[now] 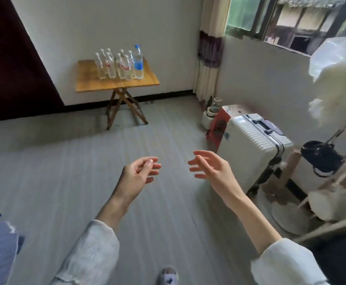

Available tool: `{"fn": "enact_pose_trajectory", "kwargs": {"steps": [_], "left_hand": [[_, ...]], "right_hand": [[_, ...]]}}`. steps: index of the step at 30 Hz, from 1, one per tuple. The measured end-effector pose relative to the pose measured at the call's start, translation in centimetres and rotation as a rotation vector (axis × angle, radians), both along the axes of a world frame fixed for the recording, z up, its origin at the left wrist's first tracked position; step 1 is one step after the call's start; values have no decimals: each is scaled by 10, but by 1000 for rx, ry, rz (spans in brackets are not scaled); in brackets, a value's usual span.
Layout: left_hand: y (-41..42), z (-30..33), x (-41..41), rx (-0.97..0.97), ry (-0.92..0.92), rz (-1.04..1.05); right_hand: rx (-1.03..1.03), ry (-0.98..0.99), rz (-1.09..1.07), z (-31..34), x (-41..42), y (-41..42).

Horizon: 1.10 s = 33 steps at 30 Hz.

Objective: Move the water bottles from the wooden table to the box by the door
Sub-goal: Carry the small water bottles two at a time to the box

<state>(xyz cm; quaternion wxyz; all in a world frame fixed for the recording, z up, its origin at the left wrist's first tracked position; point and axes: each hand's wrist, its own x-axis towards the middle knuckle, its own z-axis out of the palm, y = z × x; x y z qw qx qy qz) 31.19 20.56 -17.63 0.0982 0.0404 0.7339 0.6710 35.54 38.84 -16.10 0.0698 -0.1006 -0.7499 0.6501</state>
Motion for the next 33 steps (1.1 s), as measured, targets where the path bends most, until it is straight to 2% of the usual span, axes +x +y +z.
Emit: {"fn": "enact_pose_trajectory", "kwargs": {"steps": [13, 20, 27, 33], "left_hand": [[-45, 2, -251, 37, -10, 272], [-71, -20, -422, 31, -1, 263], [-99, 1, -611, 32, 64, 233], [-110, -13, -730, 6, -7, 217]], "right_hand": [[-19, 17, 273, 3, -310, -36], [18, 39, 293, -11, -483, -58], [19, 64, 254, -1, -658, -81], [22, 18, 229, -14, -787, -85]]}}
